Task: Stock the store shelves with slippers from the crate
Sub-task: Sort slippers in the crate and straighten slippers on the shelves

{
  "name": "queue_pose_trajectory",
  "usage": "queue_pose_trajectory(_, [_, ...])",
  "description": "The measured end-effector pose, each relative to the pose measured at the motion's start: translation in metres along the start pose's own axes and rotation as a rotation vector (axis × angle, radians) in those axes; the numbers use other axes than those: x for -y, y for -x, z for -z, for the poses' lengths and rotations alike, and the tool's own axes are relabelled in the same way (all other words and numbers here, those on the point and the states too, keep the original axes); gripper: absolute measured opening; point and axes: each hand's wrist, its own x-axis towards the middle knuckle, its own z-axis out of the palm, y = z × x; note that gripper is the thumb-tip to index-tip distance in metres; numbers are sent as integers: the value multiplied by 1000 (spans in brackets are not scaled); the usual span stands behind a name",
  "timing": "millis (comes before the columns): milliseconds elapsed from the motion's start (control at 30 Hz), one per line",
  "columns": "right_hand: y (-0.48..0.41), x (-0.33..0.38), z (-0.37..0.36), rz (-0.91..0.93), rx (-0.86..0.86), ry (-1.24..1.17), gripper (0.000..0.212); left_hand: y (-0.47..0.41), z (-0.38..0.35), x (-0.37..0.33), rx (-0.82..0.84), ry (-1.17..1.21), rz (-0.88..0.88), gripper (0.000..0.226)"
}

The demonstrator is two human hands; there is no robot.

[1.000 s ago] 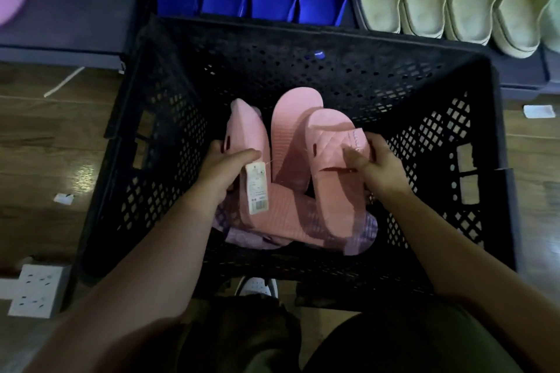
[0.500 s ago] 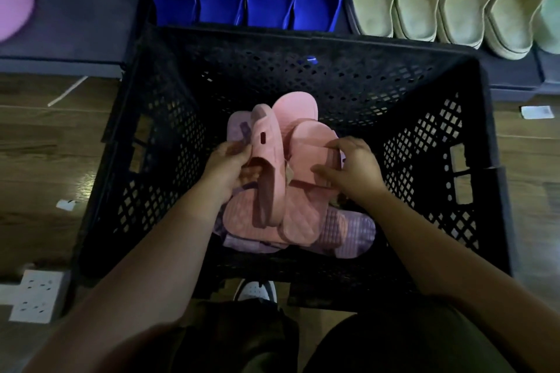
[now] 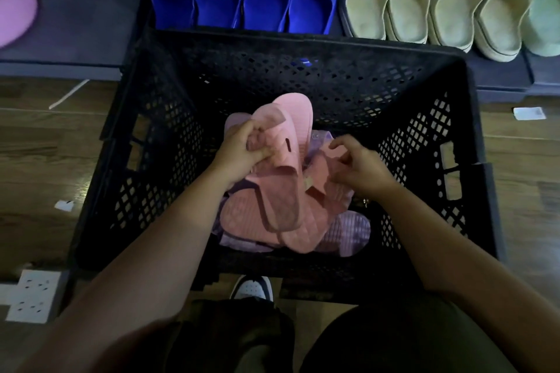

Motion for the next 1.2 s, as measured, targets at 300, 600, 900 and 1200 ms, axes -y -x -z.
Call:
queue_pose_trajectory(300, [0, 17, 9, 179, 127, -265, 27, 1, -12, -48, -105, -295, -262, 49])
queue_pose_trajectory(600, [-1, -3, 28, 92, -72, -215, 21, -3, -12, -31, -38, -44, -1, 24])
queue_pose_trajectory(900, [2, -24, 75, 19, -217, -147, 42, 6, -23, 33, 702, -673, 274, 49])
queue_pose_trajectory(1200, [7, -25, 55, -3, -187, 50, 36, -7, 31, -1, 541, -558, 54, 38])
